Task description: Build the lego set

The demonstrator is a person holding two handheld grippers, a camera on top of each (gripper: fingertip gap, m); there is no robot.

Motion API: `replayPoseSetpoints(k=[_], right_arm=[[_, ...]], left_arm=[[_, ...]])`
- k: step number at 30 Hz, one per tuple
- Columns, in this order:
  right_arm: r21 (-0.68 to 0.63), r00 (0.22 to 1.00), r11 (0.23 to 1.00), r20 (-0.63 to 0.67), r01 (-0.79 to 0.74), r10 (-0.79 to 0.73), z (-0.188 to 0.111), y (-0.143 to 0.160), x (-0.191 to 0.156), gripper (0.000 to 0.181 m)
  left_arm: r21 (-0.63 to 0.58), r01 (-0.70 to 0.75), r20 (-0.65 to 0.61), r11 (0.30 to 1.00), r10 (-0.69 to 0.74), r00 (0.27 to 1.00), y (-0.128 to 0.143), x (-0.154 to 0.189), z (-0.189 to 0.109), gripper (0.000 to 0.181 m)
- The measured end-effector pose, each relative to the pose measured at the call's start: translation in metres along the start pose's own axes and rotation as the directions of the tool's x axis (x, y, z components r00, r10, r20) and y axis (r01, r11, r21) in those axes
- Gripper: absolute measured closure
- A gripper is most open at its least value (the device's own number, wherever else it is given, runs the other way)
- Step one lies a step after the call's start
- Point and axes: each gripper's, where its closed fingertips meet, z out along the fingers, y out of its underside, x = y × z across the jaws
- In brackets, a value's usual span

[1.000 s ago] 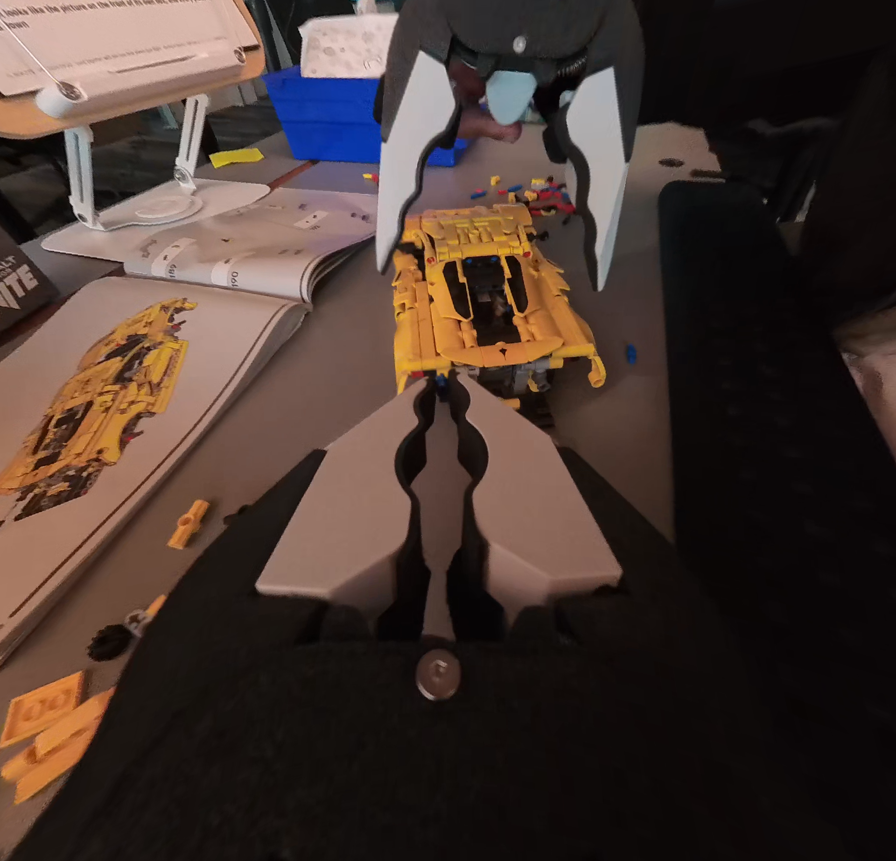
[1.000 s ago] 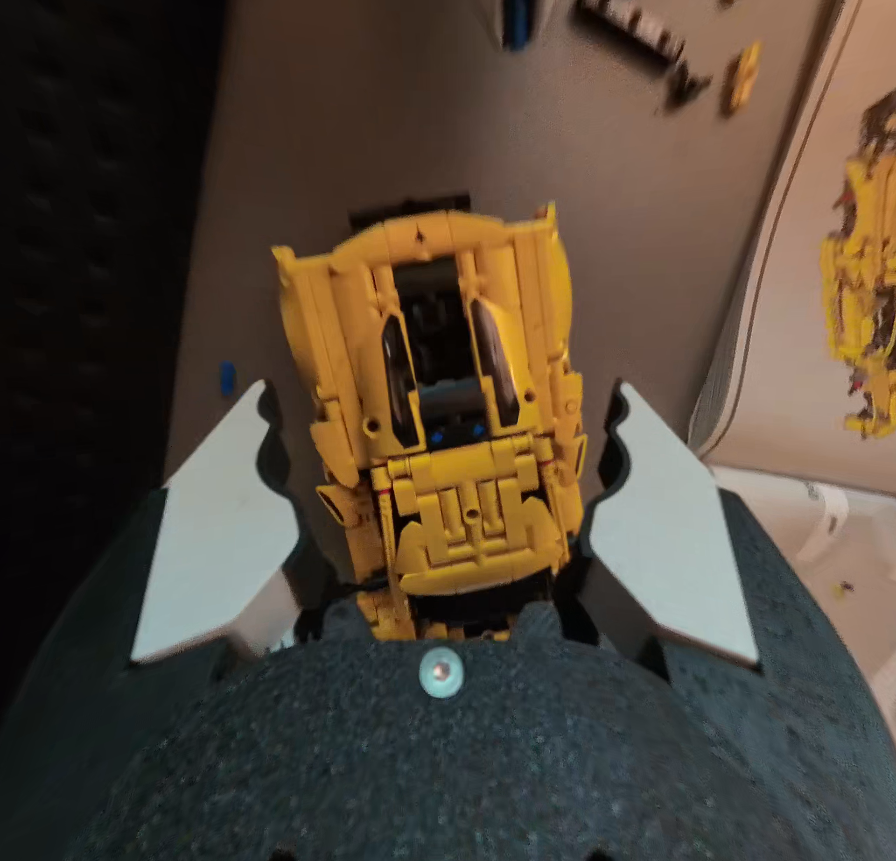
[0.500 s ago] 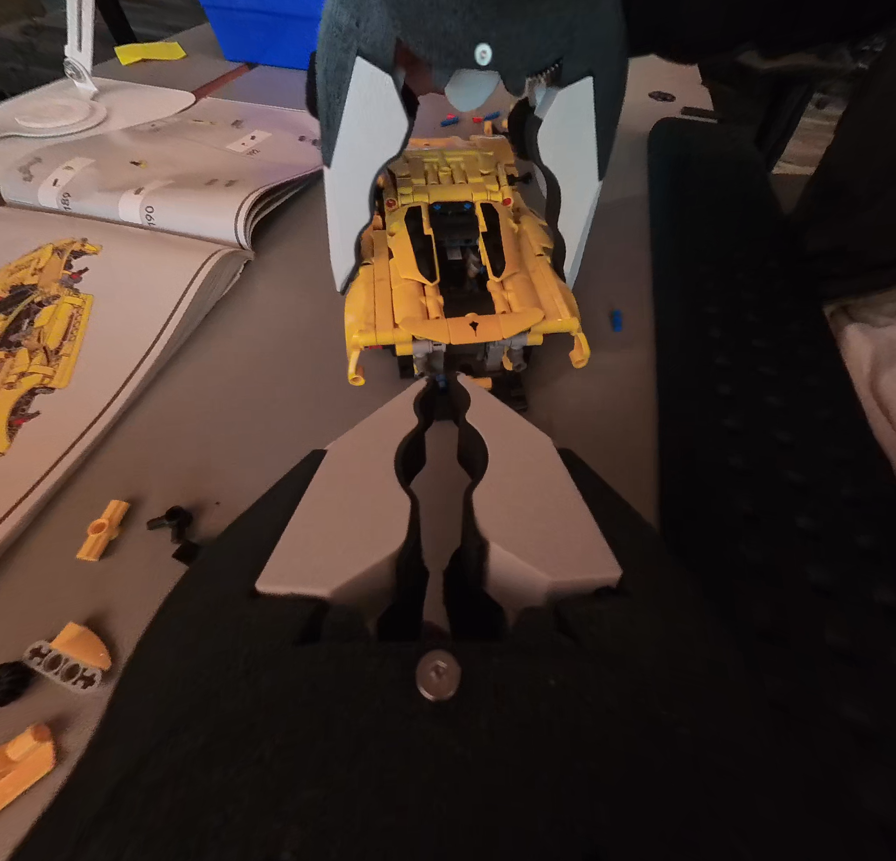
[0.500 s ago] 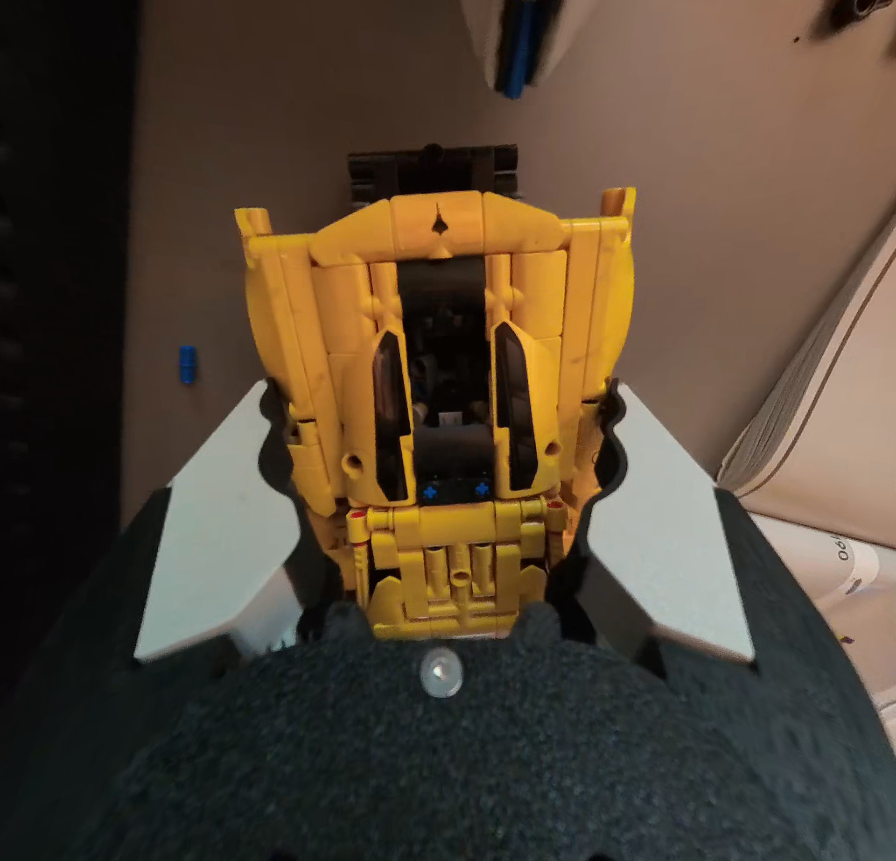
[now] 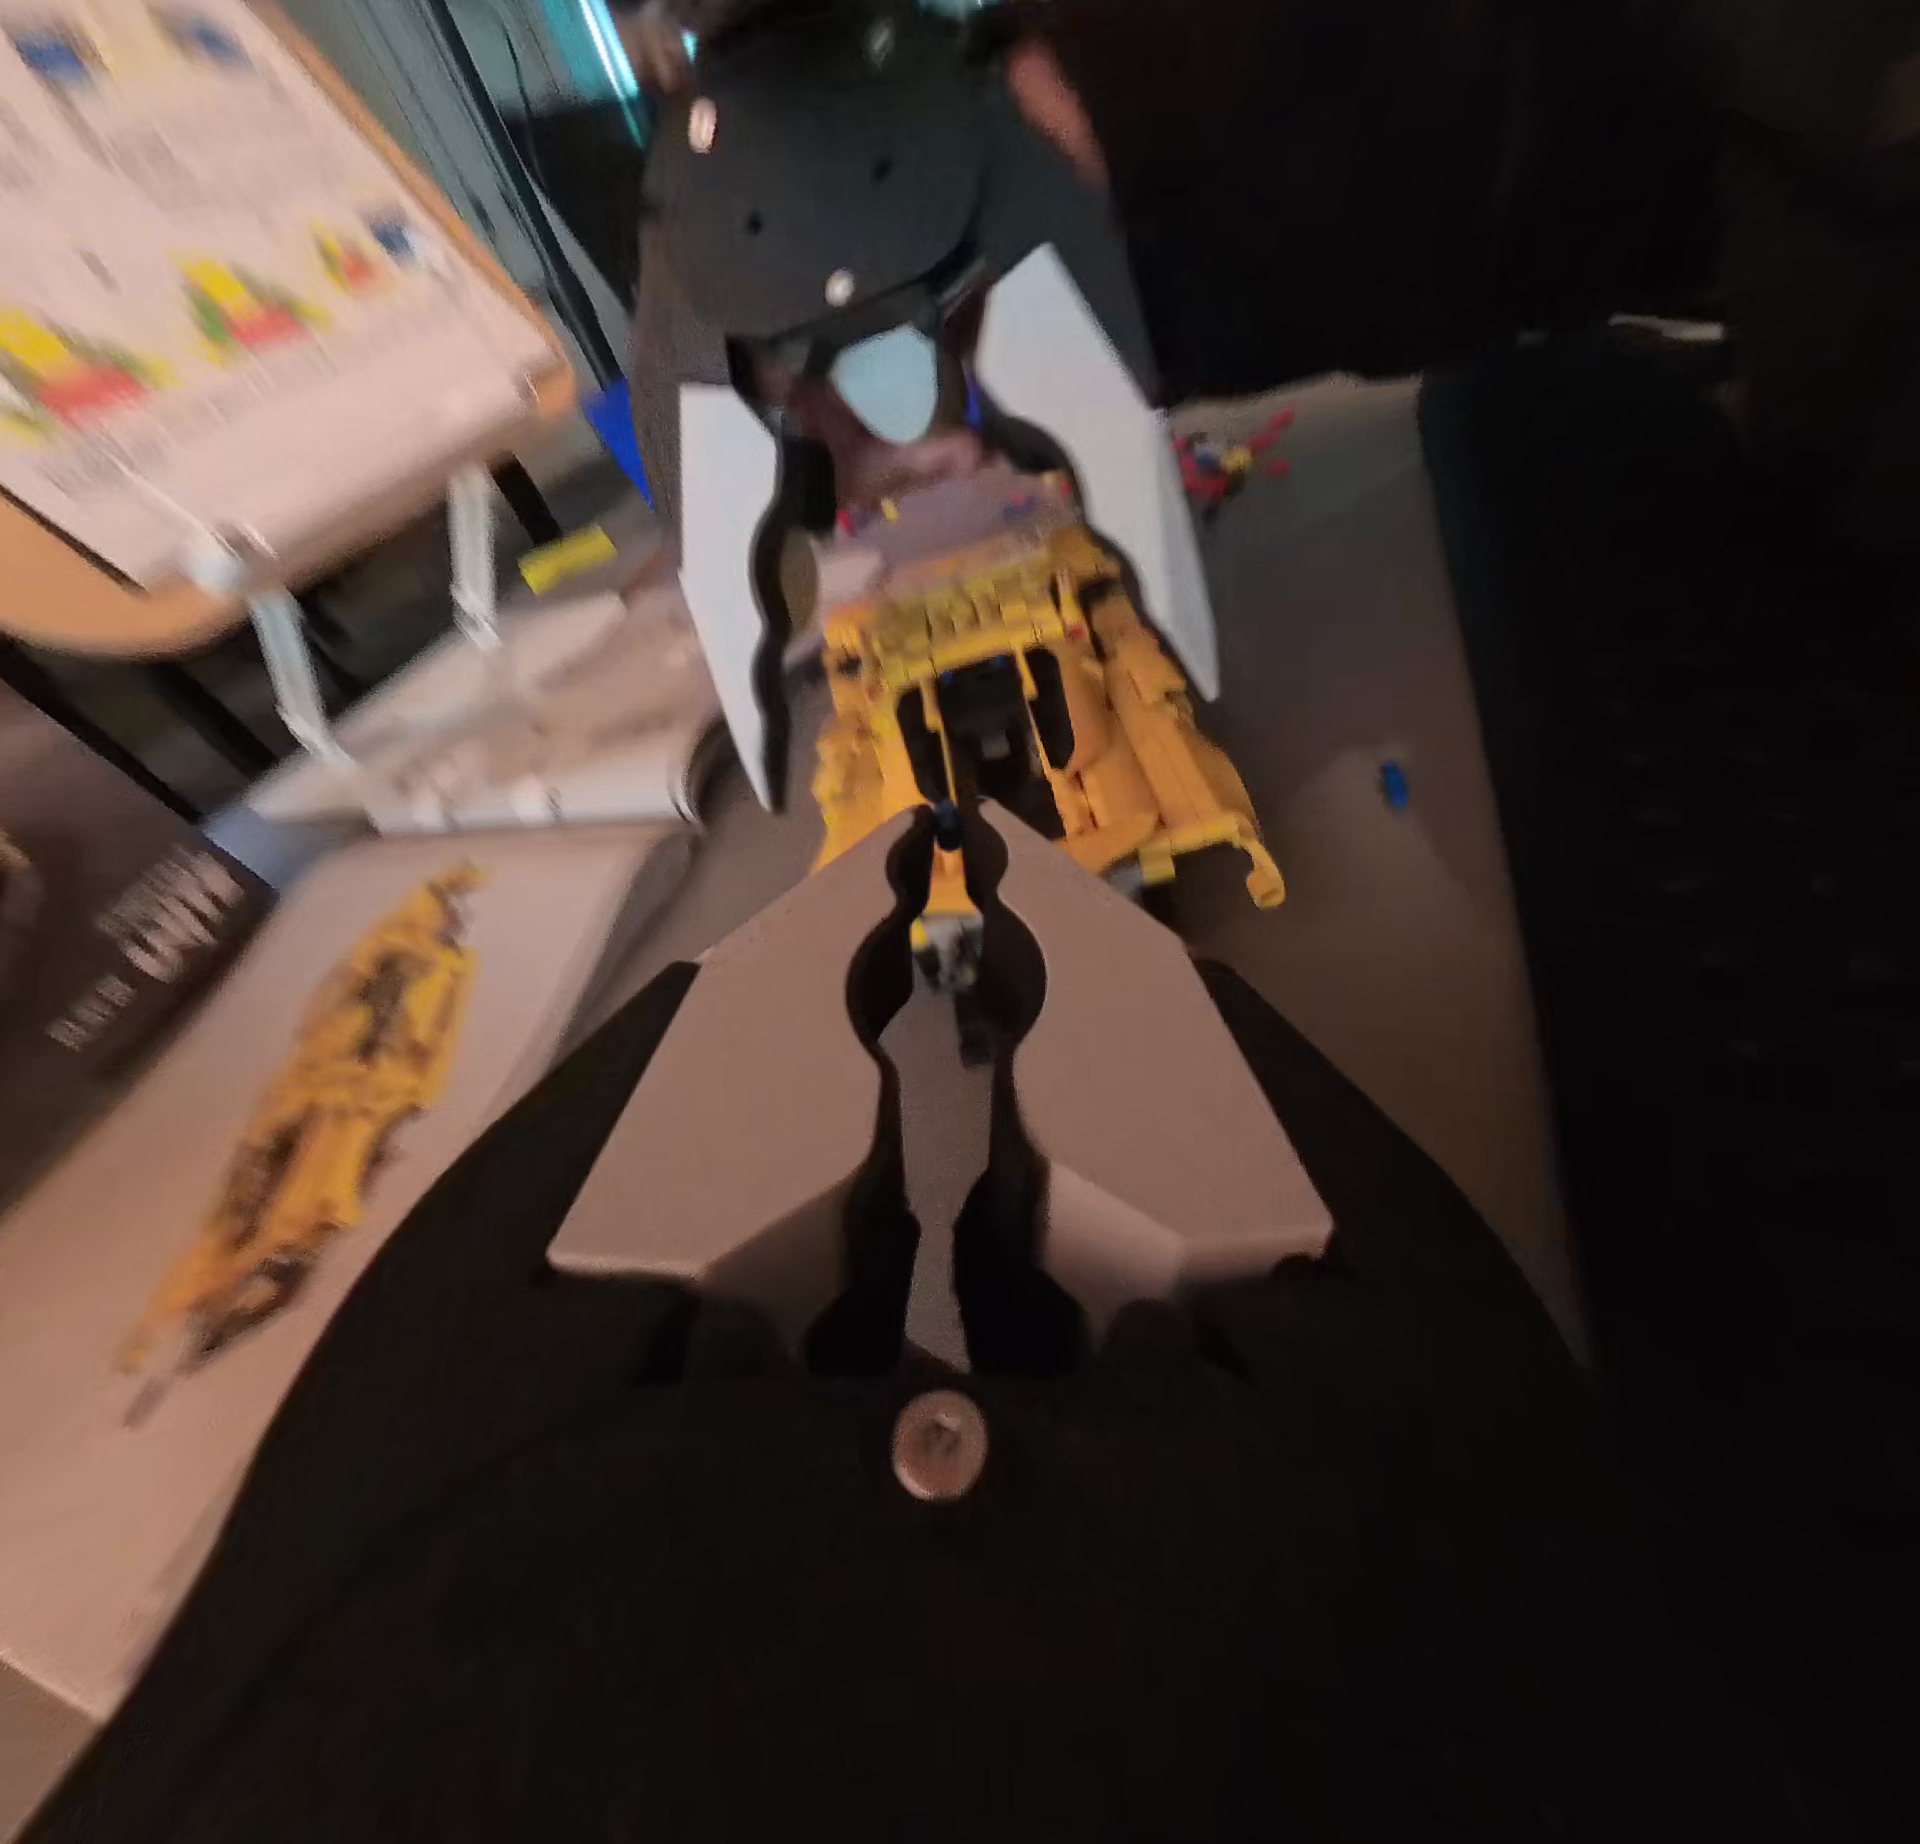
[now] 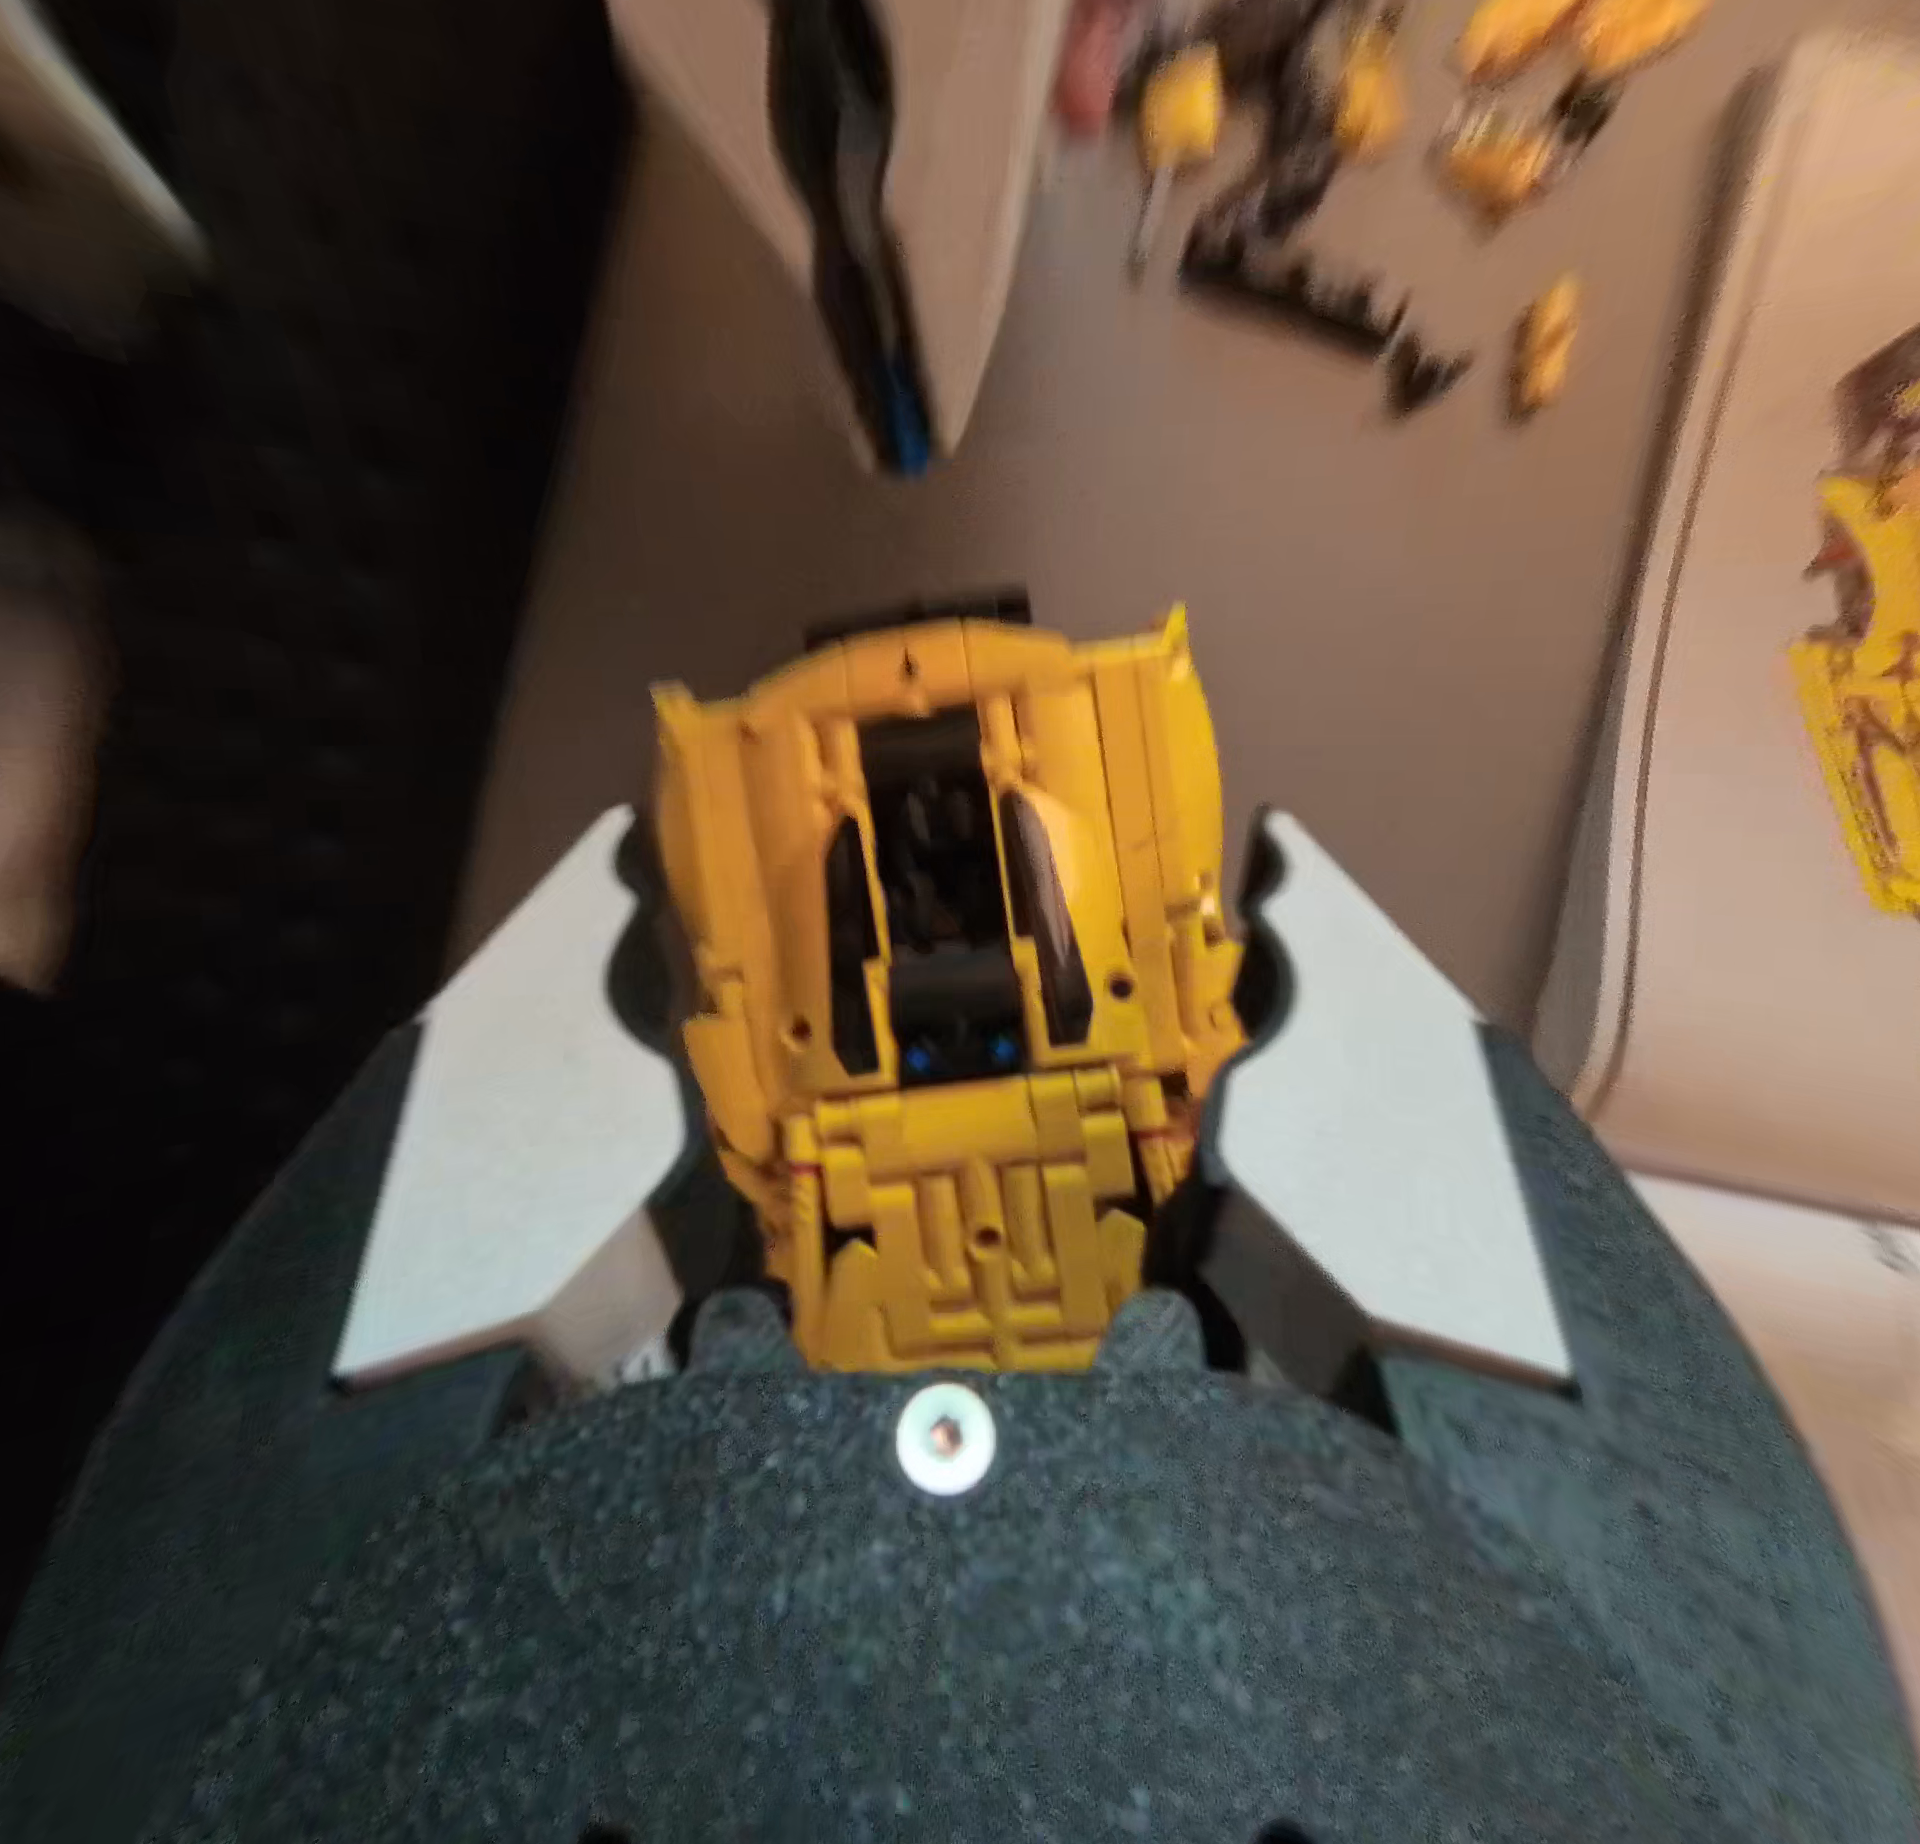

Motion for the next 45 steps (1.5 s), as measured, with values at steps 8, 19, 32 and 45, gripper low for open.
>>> replayPoseSetpoints(k=[8,19,32,45], right_arm=[[0.328,0.644,0.672,0.708,-0.663,0.29,-0.036,-0.076,-0.029,0.154],[0.309,0.559,0.612,0.784,-0.728,0.269,-0.039,-0.087,-0.036,0.176],[0.301,0.598,0.601,0.705,-0.74,0.382,-0.024,-0.078,-0.022,0.179],[0.46,0.908,0.783,0.213,-0.419,0.36,-0.035,-0.044,0.024,0.159]], left_arm=[[0.124,-0.122,0.09,0.985,0.111,0.99,-0.042,0.002,-0.01,0.177],[0.117,-0.219,0.115,0.969,0.206,0.972,-0.048,0.009,-0.01,0.177],[-0.037,-0.027,0.127,0.999,0.032,0.991,-0.025,0.002,-0.011,0.177],[-0.265,0.202,0.037,0.943,-0.199,0.979,0.04,0.002,-0.016,0.177]])
